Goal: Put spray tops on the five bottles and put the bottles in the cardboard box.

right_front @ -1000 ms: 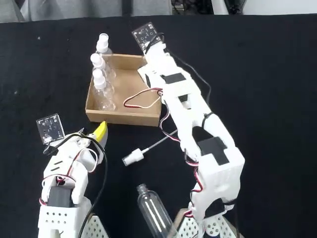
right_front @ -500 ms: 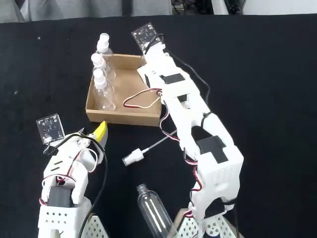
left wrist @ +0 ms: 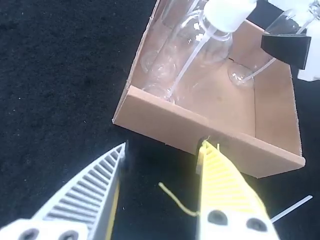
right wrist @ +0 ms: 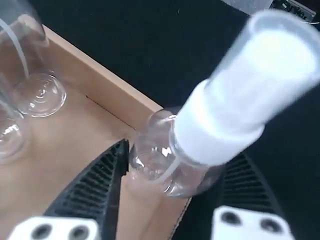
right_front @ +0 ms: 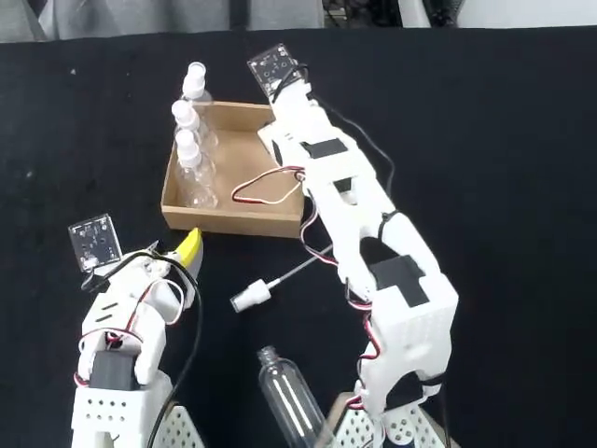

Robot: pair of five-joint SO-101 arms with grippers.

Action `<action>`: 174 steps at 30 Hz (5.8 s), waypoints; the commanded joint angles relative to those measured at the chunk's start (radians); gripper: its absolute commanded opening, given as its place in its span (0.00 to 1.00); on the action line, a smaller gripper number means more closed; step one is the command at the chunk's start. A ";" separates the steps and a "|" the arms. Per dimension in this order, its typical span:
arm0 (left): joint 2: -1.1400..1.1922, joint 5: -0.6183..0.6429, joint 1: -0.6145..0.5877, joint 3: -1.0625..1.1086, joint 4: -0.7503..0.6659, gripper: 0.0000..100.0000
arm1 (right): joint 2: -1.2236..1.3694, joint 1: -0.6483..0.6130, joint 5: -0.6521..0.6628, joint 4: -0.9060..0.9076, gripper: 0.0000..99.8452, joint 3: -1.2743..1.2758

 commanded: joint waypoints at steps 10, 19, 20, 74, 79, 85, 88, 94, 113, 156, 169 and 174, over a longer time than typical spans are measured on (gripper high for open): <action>-0.008 -0.011 -0.013 0.022 -0.018 0.21 | -0.001 0.031 0.005 -0.020 0.30 -0.038; -0.008 -0.011 -0.013 0.022 -0.018 0.21 | -0.004 0.028 0.008 0.021 0.30 -0.045; -0.008 -0.011 -0.013 0.022 -0.018 0.21 | -0.005 0.021 0.011 0.029 0.30 -0.045; -0.006 -0.011 -0.015 0.022 -0.018 0.21 | -0.714 -0.017 0.014 0.114 0.30 0.567; -0.006 -0.011 -0.015 0.022 -0.018 0.21 | -0.816 -0.020 0.014 0.273 0.30 0.582; -0.006 -0.011 -0.015 0.022 -0.018 0.21 | -0.885 -0.021 0.006 0.462 0.30 0.582; -0.006 -0.011 -0.015 0.022 -0.018 0.21 | -0.906 -0.021 0.006 0.531 0.30 0.582; -0.006 -0.011 -0.015 0.022 -0.018 0.21 | -0.963 -0.023 0.006 0.683 0.30 0.582; -0.006 -0.011 -0.015 0.022 -0.018 0.21 | -1.055 -0.023 0.005 1.005 0.30 0.582; -0.006 -0.011 -0.021 0.022 -0.025 0.21 | -1.437 -0.862 -0.626 1.063 0.30 0.878; -0.008 -0.009 -0.133 0.022 -0.072 0.21 | -1.434 -0.899 -0.657 0.948 0.30 0.993; -0.008 -0.009 -0.131 0.022 -0.072 0.21 | -1.432 -0.942 -0.660 0.936 0.30 1.001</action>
